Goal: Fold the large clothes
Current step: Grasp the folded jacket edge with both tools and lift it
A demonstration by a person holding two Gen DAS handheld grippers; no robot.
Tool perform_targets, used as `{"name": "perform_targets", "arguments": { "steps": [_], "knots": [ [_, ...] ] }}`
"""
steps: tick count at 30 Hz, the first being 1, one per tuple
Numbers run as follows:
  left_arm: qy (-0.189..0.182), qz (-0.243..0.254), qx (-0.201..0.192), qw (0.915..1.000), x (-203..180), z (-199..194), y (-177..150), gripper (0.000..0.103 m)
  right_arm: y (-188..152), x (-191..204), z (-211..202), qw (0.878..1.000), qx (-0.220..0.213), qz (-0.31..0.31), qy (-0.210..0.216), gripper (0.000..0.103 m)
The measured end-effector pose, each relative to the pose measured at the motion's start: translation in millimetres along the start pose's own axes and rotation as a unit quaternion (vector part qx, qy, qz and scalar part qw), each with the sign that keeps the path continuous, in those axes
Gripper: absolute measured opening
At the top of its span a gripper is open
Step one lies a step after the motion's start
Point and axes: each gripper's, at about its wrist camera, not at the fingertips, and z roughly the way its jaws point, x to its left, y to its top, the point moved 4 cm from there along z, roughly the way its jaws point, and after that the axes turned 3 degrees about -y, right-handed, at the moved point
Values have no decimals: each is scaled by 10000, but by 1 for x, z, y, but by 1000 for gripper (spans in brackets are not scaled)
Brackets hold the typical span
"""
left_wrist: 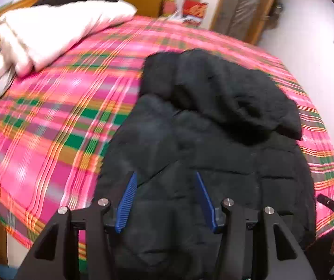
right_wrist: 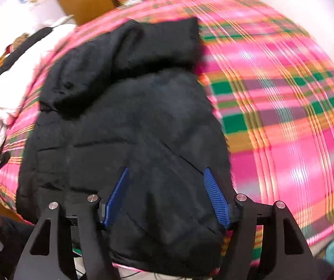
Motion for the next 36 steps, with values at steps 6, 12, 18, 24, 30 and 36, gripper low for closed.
{"name": "perform_targets", "arguments": {
  "steps": [6,12,18,24,30,36],
  "knots": [
    [268,-452,382,9979,41,23,-12,54,-5,-29,16,9987,249,438,-9,66],
    [535,-855,870,9911,70,47,-28,60,-19,-46,38,9948,666,765,59,66],
    [334,-833,1303,9874,64,54,-47,65,-48,-39,52,9812,1400,1070,790,71],
    [441,-423,1581,9855,48,60,-63,72,-57,-28,47,9840,1453,715,741,69],
    [331,-376,1407,9888,41,50,-61,33,-47,-28,29,9880,1105,700,820,21],
    [-114,-492,861,9950,33,19,-48,16,-33,-19,-6,9878,659,588,1286,14]
  ]
}}
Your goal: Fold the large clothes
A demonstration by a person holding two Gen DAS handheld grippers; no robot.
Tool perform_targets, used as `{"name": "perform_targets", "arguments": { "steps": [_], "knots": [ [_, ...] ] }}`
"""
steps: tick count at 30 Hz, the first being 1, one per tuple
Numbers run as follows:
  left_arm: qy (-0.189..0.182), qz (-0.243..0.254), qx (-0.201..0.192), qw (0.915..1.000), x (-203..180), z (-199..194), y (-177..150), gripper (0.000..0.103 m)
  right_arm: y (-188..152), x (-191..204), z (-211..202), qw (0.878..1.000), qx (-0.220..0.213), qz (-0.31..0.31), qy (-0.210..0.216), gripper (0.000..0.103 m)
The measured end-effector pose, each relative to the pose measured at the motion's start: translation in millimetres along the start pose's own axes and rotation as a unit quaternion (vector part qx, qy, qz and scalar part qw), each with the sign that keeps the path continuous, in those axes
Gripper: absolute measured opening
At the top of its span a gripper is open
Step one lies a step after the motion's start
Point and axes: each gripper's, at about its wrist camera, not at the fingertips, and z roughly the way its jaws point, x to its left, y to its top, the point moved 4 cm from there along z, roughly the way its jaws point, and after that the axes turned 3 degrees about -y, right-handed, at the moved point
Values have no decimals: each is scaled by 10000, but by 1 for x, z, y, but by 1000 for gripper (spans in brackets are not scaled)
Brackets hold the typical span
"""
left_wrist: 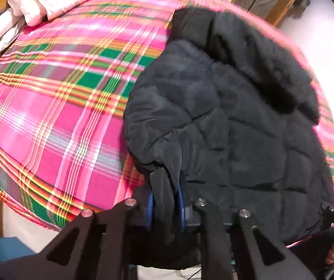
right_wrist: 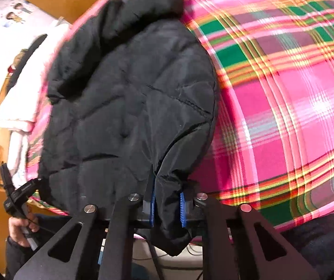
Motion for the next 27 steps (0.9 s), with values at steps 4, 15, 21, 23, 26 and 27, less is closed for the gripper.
{"name": "perform_targets", "arguments": {
  "steps": [4,15,21,23,26,27],
  "knots": [
    [-436,-49,-404,9982,-3,-28,11,15,8,10,-24,9989,-313,-111,330,13],
    [-1267,-417,-1381,9814,-9,-94,91,14,73,34,-76,9873,-1239,-58,989,12],
    [-1459,-458,-1751,9726,-24,-96,155,13,137,52,-90,9799,-1658,-73,1109,12],
    [-1488,-462,-1829,9707,-30,-93,180,13,163,57,-89,9780,-1741,-33,1144,12],
    [-1484,-466,-1872,9699,-40,-79,218,13,206,63,-79,9771,-1808,12,1122,12],
    [-1468,-461,-1871,9702,-44,-73,231,13,220,65,-73,9773,-1816,36,1095,12]
  ]
}}
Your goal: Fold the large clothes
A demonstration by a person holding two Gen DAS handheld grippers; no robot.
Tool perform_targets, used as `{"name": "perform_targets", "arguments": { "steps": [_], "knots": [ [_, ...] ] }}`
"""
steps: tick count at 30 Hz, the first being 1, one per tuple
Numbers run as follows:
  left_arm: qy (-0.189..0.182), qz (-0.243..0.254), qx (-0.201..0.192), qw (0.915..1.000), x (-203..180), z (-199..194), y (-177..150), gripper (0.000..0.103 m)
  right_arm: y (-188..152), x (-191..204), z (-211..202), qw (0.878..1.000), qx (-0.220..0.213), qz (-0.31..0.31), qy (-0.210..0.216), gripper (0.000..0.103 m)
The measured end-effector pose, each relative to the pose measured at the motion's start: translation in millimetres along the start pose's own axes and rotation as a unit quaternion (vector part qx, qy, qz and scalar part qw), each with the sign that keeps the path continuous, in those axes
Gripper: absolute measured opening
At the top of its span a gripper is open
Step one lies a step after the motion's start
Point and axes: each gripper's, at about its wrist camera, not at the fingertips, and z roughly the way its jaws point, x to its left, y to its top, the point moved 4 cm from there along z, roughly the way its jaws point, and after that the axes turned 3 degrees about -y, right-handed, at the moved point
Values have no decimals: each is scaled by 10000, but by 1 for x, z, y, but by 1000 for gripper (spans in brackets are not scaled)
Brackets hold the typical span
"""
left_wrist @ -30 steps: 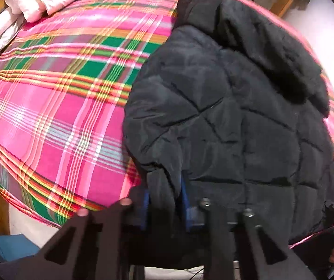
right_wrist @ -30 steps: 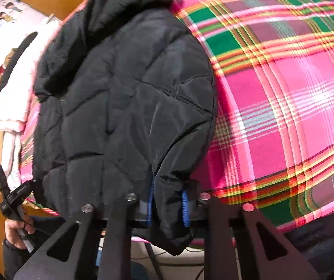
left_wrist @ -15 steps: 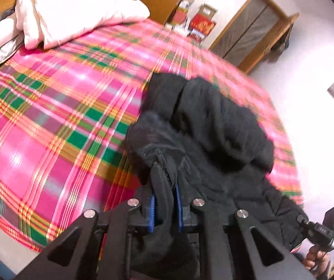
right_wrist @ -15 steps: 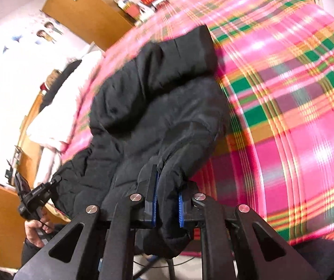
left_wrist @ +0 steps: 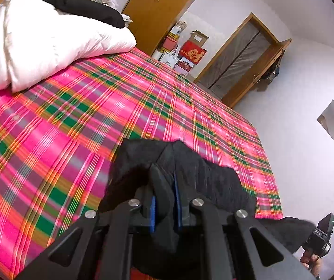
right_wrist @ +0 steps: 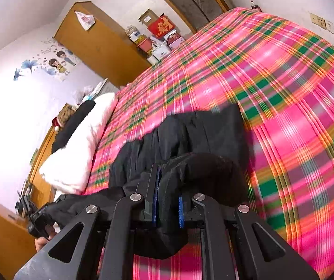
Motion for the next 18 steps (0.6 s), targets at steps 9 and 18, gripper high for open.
{"name": "perform_targets", "arguments": {
  "steps": [9,18],
  "knots": [
    [516,164,396,9978,6,134,45,14,68,-35,135,9970,479,256,-555,13],
    [721,90,803,9941,36,233,36,22,73,-73,210,9945,659,673,-456,18]
  ]
}}
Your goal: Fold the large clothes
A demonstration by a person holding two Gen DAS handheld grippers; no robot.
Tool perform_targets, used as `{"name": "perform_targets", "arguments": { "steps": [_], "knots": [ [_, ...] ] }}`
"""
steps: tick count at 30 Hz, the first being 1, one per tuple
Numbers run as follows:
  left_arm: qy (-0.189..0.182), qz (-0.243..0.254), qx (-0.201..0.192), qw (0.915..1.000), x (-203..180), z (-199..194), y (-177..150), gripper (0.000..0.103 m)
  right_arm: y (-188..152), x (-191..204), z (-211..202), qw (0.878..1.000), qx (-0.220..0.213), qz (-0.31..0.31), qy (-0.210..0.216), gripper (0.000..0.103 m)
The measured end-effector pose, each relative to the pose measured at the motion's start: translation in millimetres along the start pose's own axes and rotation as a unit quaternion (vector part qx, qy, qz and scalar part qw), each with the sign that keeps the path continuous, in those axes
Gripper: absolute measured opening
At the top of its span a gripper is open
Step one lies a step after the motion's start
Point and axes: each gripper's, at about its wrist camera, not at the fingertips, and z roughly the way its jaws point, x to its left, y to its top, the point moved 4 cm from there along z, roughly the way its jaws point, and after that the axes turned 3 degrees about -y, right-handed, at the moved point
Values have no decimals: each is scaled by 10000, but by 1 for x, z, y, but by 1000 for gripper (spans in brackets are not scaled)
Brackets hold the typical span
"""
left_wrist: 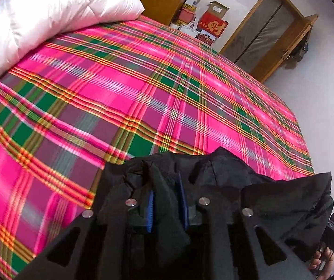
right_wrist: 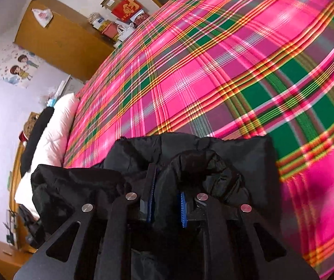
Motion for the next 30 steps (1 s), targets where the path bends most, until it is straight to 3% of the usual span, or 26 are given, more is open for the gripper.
{"name": "perform_targets", "arguments": {
  "steps": [3,5,6,7,8,9,10,15,19,22,24,27,30],
  "knots": [
    [-144,-107,144,9997,-1,-4,8,26,4,3,-12,10000,19,-4,85,21],
    [-394,-242,104,9989,1,-17,14,44,6,7,-27,9995,-18,-8,308,26],
    [-562,-341,44,9978,2,-25,17,51,7,10,-32,9991,-33,-3,431,34],
    [-704,-425,-12,9966,3,-32,20,65,8,12,-42,9977,-46,14,678,40],
    [-795,-501,-111,9955,3,-40,24,76,10,13,-45,9967,-70,34,811,62],
    [-714,-513,-265,9958,4,-48,29,81,11,15,-50,9953,-107,74,963,76],
    [-581,-490,-413,9962,4,-55,33,85,12,16,-54,9945,-122,121,1033,78],
    [-439,-347,-633,9964,2,-82,38,85,12,37,-80,9945,-808,-474,465,78],
    [-518,457,-677,9953,-14,-96,7,86,-12,55,-89,9840,-1082,-1416,86,78],
    [-98,1000,-300,9945,-12,-68,-12,86,-22,44,-68,9806,-828,-1750,-311,78],
    [139,924,60,9956,2,-43,-12,86,-17,27,-52,9819,-656,-1693,-542,78],
    [-45,545,429,9976,15,-16,0,86,0,14,-30,9829,-317,-1737,-531,78],
    [-256,662,699,9950,4,1,7,86,7,27,-13,9792,-9,-1985,-413,78]
  ]
}}
